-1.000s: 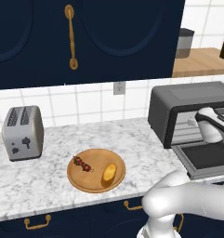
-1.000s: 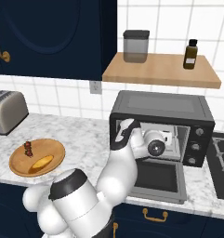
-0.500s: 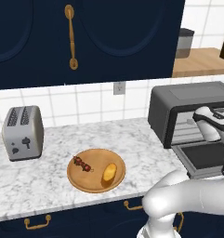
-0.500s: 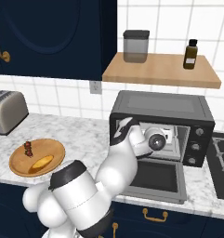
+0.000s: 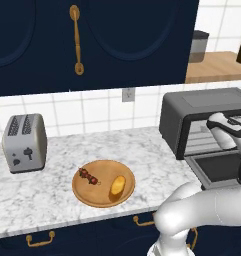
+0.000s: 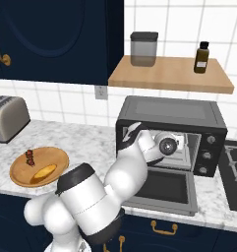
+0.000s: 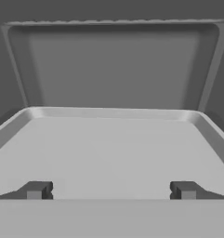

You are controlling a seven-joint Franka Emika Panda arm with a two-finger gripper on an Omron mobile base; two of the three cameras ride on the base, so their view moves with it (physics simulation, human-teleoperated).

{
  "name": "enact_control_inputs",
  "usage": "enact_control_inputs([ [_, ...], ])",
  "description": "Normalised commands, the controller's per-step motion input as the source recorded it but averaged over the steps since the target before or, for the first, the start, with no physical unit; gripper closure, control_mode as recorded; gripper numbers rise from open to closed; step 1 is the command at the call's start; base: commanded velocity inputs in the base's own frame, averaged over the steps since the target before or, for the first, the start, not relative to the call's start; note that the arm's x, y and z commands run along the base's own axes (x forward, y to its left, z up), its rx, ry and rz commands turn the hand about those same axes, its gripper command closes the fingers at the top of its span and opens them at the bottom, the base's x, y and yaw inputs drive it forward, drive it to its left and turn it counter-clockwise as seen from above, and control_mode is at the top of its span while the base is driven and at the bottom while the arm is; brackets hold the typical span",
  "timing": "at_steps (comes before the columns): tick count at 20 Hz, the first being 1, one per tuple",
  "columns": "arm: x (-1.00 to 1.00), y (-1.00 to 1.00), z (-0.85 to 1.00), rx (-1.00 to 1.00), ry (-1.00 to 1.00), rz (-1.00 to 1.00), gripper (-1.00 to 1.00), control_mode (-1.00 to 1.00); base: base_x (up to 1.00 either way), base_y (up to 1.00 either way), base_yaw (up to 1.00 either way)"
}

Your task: Pick up the kebab skewer and baguette bread, and place them inside the toaster oven. Close the toaster oven door and start by setting the timer.

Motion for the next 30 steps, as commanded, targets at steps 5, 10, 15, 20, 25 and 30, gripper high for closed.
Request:
enact_control_inputs([
  [5,0.00,0.00,-0.24,0.00,0.05,0.00,-1.00,-1.00,0.00,0.00,0.00],
  [10,0.00,0.00,-0.25,0.00,0.06,0.00,-1.00,-1.00,0.00,0.00,0.00],
  [15,-0.11,-0.01,-0.34,0.00,0.06,0.00,-1.00,-1.00,0.00,0.00,0.00],
  [20,-0.36,-0.07,-0.55,0.00,0.06,0.00,-1.00,-1.00,0.00,0.00,0.00],
  [25,-0.49,-0.08,-0.58,0.00,0.07,0.00,-1.00,-1.00,0.00,0.00,0.00],
  [30,-0.55,-0.04,-0.59,0.00,0.11,0.00,-1.00,-1.00,0.00,0.00,0.00],
])
